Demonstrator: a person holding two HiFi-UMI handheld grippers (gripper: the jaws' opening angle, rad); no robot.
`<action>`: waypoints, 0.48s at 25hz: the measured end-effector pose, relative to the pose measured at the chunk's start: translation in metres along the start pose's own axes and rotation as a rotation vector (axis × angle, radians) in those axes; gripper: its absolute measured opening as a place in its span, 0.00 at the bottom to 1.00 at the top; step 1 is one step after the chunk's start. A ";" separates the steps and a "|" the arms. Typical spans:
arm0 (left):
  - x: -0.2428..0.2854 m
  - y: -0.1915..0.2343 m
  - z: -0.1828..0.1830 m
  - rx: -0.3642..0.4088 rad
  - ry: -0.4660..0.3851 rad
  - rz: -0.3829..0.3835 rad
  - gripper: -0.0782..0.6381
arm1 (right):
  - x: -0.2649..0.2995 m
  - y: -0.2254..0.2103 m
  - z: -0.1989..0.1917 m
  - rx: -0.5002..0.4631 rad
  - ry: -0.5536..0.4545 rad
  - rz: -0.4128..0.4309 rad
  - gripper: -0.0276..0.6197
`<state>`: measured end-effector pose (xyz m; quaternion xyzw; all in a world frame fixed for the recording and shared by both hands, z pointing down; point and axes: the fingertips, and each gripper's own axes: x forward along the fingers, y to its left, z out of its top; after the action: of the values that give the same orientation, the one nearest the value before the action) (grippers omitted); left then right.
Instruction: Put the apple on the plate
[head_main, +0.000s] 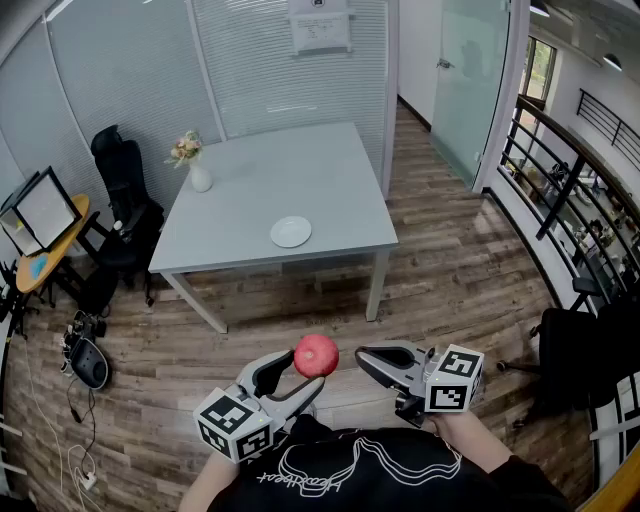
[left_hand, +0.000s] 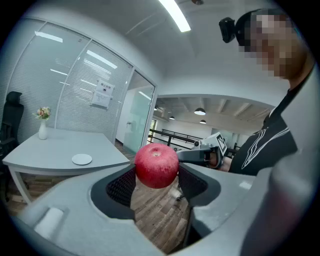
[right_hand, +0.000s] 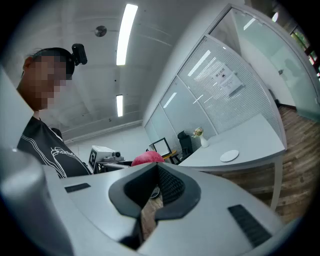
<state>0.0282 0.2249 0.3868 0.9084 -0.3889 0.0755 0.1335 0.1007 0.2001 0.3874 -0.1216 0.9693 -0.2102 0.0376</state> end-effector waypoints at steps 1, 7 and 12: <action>0.001 0.000 0.000 0.001 0.000 -0.004 0.49 | 0.000 -0.001 0.000 0.000 0.000 0.002 0.05; 0.003 0.007 0.000 -0.001 -0.008 -0.008 0.49 | 0.004 -0.004 0.001 0.007 -0.010 0.010 0.06; 0.009 0.019 0.001 -0.008 -0.015 -0.011 0.49 | 0.010 -0.022 0.002 0.017 0.000 -0.038 0.06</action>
<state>0.0205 0.2060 0.3916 0.9106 -0.3850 0.0664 0.1348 0.0961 0.1771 0.3946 -0.1398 0.9650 -0.2190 0.0348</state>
